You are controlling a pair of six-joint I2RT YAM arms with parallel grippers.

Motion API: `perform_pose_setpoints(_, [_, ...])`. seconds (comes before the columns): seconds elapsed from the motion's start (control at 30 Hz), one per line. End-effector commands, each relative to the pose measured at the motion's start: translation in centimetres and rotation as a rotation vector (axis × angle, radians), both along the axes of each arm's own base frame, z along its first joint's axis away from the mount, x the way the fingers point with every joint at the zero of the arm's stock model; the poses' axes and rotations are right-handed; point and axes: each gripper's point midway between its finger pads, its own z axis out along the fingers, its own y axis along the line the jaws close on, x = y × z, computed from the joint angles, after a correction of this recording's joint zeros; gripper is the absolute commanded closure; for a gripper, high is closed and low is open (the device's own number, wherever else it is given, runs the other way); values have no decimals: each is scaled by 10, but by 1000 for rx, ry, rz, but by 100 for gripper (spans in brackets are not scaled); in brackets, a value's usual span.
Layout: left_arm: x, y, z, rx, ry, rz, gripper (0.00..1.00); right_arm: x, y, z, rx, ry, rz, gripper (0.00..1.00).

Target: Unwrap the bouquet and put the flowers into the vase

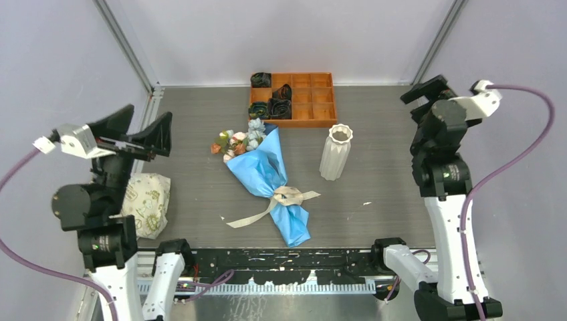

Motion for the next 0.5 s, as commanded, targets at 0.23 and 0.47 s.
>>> perform_pose_setpoints(0.23, [44,16,111,-259,-40,3,0,-7,46,123,11,-419,272,1])
perform_pose_setpoints(0.47, [80,-75,132,-197,50,-605,0,-9,93,151,-70,-405,542,0])
